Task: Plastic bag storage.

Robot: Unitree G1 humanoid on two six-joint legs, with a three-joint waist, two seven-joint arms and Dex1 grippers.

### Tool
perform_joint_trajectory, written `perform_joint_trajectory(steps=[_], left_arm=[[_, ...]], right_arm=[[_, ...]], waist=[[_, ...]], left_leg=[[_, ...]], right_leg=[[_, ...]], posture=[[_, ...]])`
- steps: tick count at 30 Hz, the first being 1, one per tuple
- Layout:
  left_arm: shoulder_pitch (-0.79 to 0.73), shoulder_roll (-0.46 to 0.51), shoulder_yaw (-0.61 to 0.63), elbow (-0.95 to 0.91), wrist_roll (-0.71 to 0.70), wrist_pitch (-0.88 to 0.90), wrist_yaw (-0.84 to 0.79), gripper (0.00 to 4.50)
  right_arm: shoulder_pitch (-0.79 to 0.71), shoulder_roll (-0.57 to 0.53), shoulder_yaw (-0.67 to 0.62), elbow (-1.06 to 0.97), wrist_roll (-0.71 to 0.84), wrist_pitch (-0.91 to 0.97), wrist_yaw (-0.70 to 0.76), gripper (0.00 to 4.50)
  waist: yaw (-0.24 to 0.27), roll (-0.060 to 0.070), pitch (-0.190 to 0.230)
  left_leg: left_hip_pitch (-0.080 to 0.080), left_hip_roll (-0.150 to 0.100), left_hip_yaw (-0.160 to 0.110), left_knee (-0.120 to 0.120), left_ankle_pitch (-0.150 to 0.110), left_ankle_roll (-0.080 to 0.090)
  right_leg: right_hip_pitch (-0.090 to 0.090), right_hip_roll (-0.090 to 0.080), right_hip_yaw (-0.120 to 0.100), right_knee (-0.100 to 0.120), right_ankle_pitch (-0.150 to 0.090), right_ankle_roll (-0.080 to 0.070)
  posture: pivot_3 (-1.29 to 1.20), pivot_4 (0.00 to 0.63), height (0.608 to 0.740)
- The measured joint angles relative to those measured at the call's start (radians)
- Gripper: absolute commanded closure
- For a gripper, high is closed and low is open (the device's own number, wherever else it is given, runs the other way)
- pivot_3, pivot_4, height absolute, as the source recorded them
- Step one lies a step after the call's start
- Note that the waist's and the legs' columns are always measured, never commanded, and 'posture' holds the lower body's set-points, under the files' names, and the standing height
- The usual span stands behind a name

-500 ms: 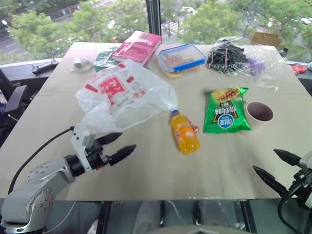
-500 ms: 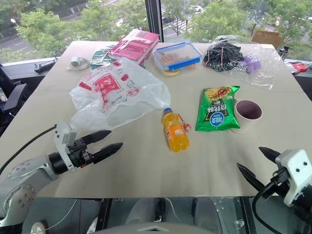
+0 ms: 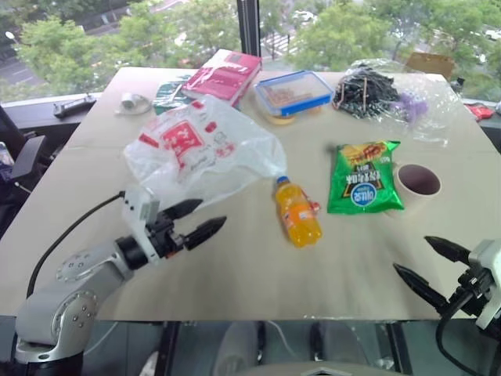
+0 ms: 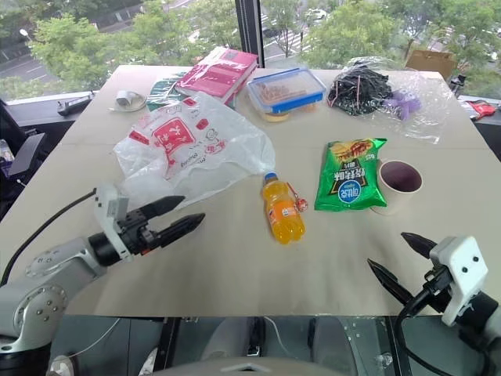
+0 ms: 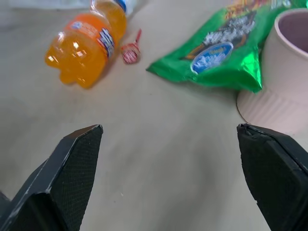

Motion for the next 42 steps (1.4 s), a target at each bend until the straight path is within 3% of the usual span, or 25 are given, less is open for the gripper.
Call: perform_joint_trajectory(steps=[4, 6, 9, 13, 18, 23, 27, 34, 40, 42], left_arm=[[-0.138, 0.012, -0.088, -0.022, 0.138, 0.011, 0.15, 0.06], [-0.253, 0.067, -0.159, 0.017, 0.244, 0.059, 0.22, 0.06], [-0.348, 0.172, -0.242, 0.129, 0.405, 0.045, 0.232, 0.06], [-0.379, 0.212, -0.394, 0.281, 0.575, -0.031, 0.193, 0.06], [-0.479, 0.157, -0.526, 0.471, 0.71, -0.129, 0.156, 0.06], [-0.597, 0.061, -0.553, 0.654, 0.815, -0.207, 0.195, 0.06], [-0.659, 0.016, -0.57, 0.777, 0.889, -0.266, 0.229, 1.23], [-0.649, -0.007, -0.54, 0.85, 0.903, -0.344, 0.215, 4.32], [-0.618, -0.04, -0.327, 0.796, 0.743, -0.296, 0.192, 4.41], [-0.623, -0.069, -0.202, 0.721, 0.612, -0.169, 0.178, 4.41]], right_arm=[[-0.066, -0.027, 0.007, -0.082, 0.077, 0.002, -0.002, 0.0], [-0.101, -0.069, 0.021, -0.109, 0.107, 0.004, 0.008, 0.0], [-0.133, -0.107, 0.047, -0.147, 0.144, 0.007, 0.015, 0.0], [-0.189, -0.131, 0.089, -0.145, 0.151, 0.013, 0.003, 0.0], [-0.223, -0.134, 0.129, -0.146, 0.137, 0.012, -0.031, 0.0], [-0.187, -0.12, 0.129, -0.16, 0.115, 0.009, -0.064, 0.0], [-0.171, -0.109, 0.13, -0.18, 0.101, 0.006, -0.086, 0.0], [-0.18, -0.105, 0.161, -0.182, 0.077, 0.006, -0.113, 0.0], [-0.277, -0.107, 0.235, -0.172, 0.074, 0.024, -0.149, 0.0], [-0.36, -0.124, 0.293, -0.148, 0.079, 0.065, -0.165, 0.0]], waist=[[0.0, -0.001, 0.001], [0.001, -0.004, 0.002], [-0.004, -0.004, 0.003], [-0.002, -0.006, 0.005], [0.012, -0.011, 0.008], [0.019, -0.011, 0.008], [0.014, -0.011, 0.008], [-0.005, -0.011, 0.008], [-0.001, -0.014, 0.01], [-0.003, -0.016, 0.01]], left_leg=[[0.001, 0.0, 0.0, 0.001, 0.0, 0.0], [0.002, -0.001, -0.001, 0.001, 0.0, 0.0], [0.002, -0.001, 0.0, 0.0, 0.0, 0.0], [0.0, -0.001, 0.0, 0.0, 0.0, 0.0], [-0.002, -0.001, -0.001, 0.001, 0.0, 0.0], [-0.001, -0.002, -0.001, 0.002, 0.0, 0.0], [0.0, -0.003, -0.001, 0.002, 0.0, 0.0], [0.0, -0.002, -0.001, 0.003, 0.0, 0.0], [-0.002, -0.001, -0.001, 0.005, 0.001, -0.001], [-0.002, -0.001, -0.001, 0.006, 0.001, -0.002]], right_leg=[[0.001, 0.002, 0.0, 0.001, 0.001, 0.0], [0.002, 0.004, -0.002, 0.001, 0.001, 0.0], [0.001, 0.005, -0.003, 0.001, 0.002, 0.004], [-0.001, 0.005, -0.002, 0.0, 0.003, 0.004], [-0.001, 0.004, -0.004, 0.0, 0.003, 0.005], [0.0, 0.004, -0.004, 0.001, 0.003, 0.006], [0.0, 0.004, -0.003, 0.003, 0.003, 0.006], [-0.001, 0.004, -0.003, 0.005, 0.003, 0.006], [-0.003, 0.003, -0.003, 0.009, 0.003, 0.006], [-0.003, 0.003, -0.003, 0.01, 0.003, 0.006]], posture=[[0.0, 0.15, 0.74], [0.0, 0.15, 0.74], [0.0, 0.15, 0.74], [0.0, 0.15, 0.74], [0.0, 0.15, 0.74], [0.0, 0.15, 0.74], [0.0, 0.15, 0.74], [0.0, 0.15, 0.74], [0.0, 0.15, 0.74], [0.0, 0.15, 0.74]])
